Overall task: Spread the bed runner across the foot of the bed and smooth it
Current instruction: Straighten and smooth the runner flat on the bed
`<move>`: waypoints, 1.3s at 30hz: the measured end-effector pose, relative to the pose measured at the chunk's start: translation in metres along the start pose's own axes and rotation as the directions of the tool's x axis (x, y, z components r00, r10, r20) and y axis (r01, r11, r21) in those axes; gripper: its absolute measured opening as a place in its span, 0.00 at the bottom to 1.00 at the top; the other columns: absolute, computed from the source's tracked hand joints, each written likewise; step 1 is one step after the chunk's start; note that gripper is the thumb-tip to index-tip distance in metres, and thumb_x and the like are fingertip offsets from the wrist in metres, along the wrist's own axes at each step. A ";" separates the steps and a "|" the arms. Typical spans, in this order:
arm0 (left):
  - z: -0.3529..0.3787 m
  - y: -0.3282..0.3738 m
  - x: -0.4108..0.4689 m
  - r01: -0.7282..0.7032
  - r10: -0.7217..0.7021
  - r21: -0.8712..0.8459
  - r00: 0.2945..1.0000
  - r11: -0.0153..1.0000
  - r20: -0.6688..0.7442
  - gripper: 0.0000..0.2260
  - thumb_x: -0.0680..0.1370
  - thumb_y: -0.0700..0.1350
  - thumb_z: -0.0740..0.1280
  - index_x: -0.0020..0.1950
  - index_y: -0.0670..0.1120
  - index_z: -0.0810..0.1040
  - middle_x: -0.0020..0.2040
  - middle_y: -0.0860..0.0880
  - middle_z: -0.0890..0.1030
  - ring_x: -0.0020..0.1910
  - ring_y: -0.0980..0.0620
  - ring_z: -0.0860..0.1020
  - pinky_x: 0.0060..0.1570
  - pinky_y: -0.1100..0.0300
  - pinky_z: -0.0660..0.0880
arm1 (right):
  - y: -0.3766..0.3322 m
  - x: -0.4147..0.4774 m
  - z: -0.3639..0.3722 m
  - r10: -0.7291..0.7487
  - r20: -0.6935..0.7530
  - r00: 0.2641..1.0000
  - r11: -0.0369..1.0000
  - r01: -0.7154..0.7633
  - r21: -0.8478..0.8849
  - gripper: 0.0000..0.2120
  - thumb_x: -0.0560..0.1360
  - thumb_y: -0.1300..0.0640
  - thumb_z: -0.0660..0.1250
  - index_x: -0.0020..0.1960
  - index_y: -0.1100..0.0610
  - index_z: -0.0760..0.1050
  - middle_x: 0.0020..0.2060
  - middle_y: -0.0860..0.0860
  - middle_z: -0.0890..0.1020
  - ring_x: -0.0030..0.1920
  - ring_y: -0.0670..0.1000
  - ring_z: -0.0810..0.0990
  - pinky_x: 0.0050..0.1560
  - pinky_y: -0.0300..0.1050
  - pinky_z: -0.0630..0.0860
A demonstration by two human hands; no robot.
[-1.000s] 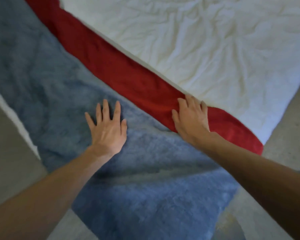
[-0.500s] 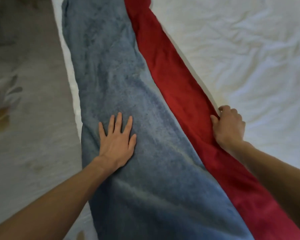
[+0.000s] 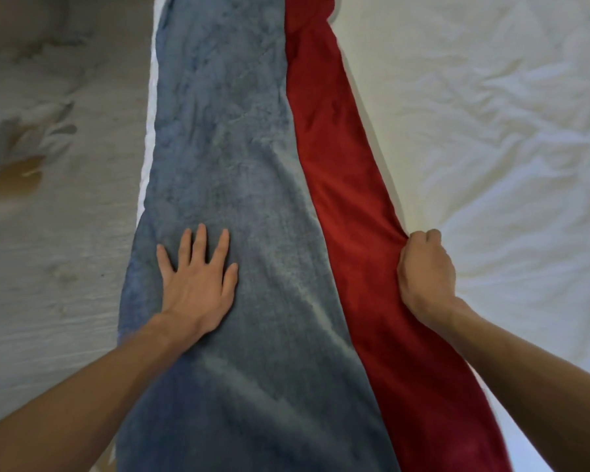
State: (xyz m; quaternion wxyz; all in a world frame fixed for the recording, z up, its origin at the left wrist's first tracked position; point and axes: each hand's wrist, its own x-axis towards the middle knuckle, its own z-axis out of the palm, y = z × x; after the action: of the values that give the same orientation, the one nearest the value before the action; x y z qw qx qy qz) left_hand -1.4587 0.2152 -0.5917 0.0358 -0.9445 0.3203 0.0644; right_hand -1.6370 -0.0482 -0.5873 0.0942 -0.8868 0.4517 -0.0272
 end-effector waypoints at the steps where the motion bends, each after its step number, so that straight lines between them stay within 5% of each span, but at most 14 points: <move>1: 0.001 0.001 0.001 0.006 -0.006 -0.006 1.000 1.000 -0.001 0.27 0.78 0.59 0.43 0.77 0.53 0.49 0.77 0.43 0.51 0.76 0.43 0.48 0.69 0.35 0.40 | 0.000 0.000 0.000 -0.014 -0.004 1.000 1.000 0.014 -0.004 0.06 0.76 0.68 0.56 0.48 0.65 0.71 0.47 0.62 0.73 0.41 0.64 0.75 0.38 0.50 0.67; 12: 0.002 0.013 -0.002 -0.027 0.027 -0.013 1.000 1.000 0.001 0.28 0.78 0.60 0.41 0.77 0.54 0.46 0.78 0.44 0.49 0.76 0.44 0.46 0.70 0.38 0.40 | 0.016 0.009 -0.016 -0.045 -0.010 0.999 0.999 0.045 -0.002 0.08 0.72 0.68 0.59 0.51 0.63 0.69 0.47 0.63 0.76 0.42 0.65 0.76 0.40 0.53 0.69; 15: 0.000 0.015 -0.001 -0.062 0.062 -0.013 0.998 0.998 -0.009 0.27 0.78 0.59 0.42 0.77 0.54 0.47 0.78 0.44 0.50 0.76 0.44 0.46 0.70 0.38 0.41 | 0.034 0.019 -0.023 0.012 -0.010 1.000 0.995 -0.012 -0.097 0.09 0.72 0.67 0.63 0.51 0.63 0.68 0.49 0.65 0.77 0.47 0.67 0.77 0.44 0.55 0.71; 24: -0.015 -0.031 0.002 0.021 -0.022 -0.043 1.000 0.999 -0.018 0.28 0.78 0.58 0.46 0.77 0.52 0.47 0.78 0.43 0.49 0.76 0.42 0.45 0.70 0.38 0.44 | 0.065 0.031 -0.015 0.216 -0.064 0.974 0.955 -0.224 -0.193 0.06 0.74 0.67 0.55 0.51 0.64 0.66 0.46 0.70 0.77 0.46 0.70 0.77 0.46 0.59 0.72; 28: -0.010 -0.046 -0.001 -0.011 0.019 -0.101 0.997 0.995 0.080 0.28 0.79 0.59 0.45 0.77 0.53 0.42 0.78 0.43 0.45 0.76 0.43 0.44 0.73 0.42 0.43 | 0.075 0.031 -0.013 0.214 -0.050 0.975 0.953 -0.220 -0.211 0.10 0.72 0.66 0.61 0.44 0.59 0.60 0.41 0.71 0.76 0.42 0.71 0.77 0.44 0.62 0.73; 31: -0.002 -0.034 -0.005 0.016 0.004 -0.215 0.995 0.977 0.095 0.31 0.77 0.63 0.46 0.76 0.56 0.37 0.78 0.43 0.44 0.76 0.42 0.44 0.73 0.43 0.43 | 0.058 0.031 -0.010 0.316 -0.106 0.943 0.932 -0.329 -0.152 0.13 0.69 0.64 0.66 0.51 0.65 0.66 0.49 0.70 0.74 0.48 0.71 0.75 0.51 0.62 0.70; 34: -0.001 -0.021 -0.004 0.016 -0.007 -0.213 0.999 0.977 0.043 0.32 0.75 0.65 0.47 0.76 0.58 0.39 0.77 0.40 0.42 0.76 0.41 0.43 0.73 0.42 0.43 | 0.025 0.027 -0.003 0.148 -0.206 0.967 0.982 -0.168 -0.082 0.21 0.71 0.60 0.63 0.62 0.64 0.67 0.61 0.68 0.69 0.59 0.69 0.69 0.61 0.66 0.63; 37: -0.004 -0.011 0.000 0.026 -0.025 -0.206 1.000 0.978 0.004 0.33 0.74 0.66 0.48 0.76 0.58 0.43 0.76 0.38 0.42 0.76 0.42 0.43 0.73 0.41 0.46 | -0.001 0.021 0.012 -0.141 -0.058 0.988 0.988 0.137 -0.072 0.26 0.78 0.49 0.55 0.74 0.58 0.58 0.73 0.62 0.59 0.72 0.61 0.58 0.69 0.67 0.52; 39: -0.006 -0.007 0.000 0.037 -0.038 -0.190 0.999 0.981 -0.005 0.33 0.74 0.67 0.48 0.76 0.58 0.45 0.76 0.39 0.40 0.75 0.41 0.44 0.73 0.41 0.48 | -0.003 0.020 0.024 -0.156 0.052 0.986 0.983 0.160 -0.085 0.29 0.79 0.43 0.49 0.76 0.55 0.51 0.76 0.58 0.53 0.75 0.58 0.51 0.71 0.66 0.47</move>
State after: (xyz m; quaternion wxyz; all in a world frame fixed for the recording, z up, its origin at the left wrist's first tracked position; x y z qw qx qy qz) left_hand -1.4533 0.2203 -0.5860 -0.0544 -0.9497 0.2950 0.0899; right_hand -1.6195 -0.0591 -0.6107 0.0623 -0.9236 0.3782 0.0055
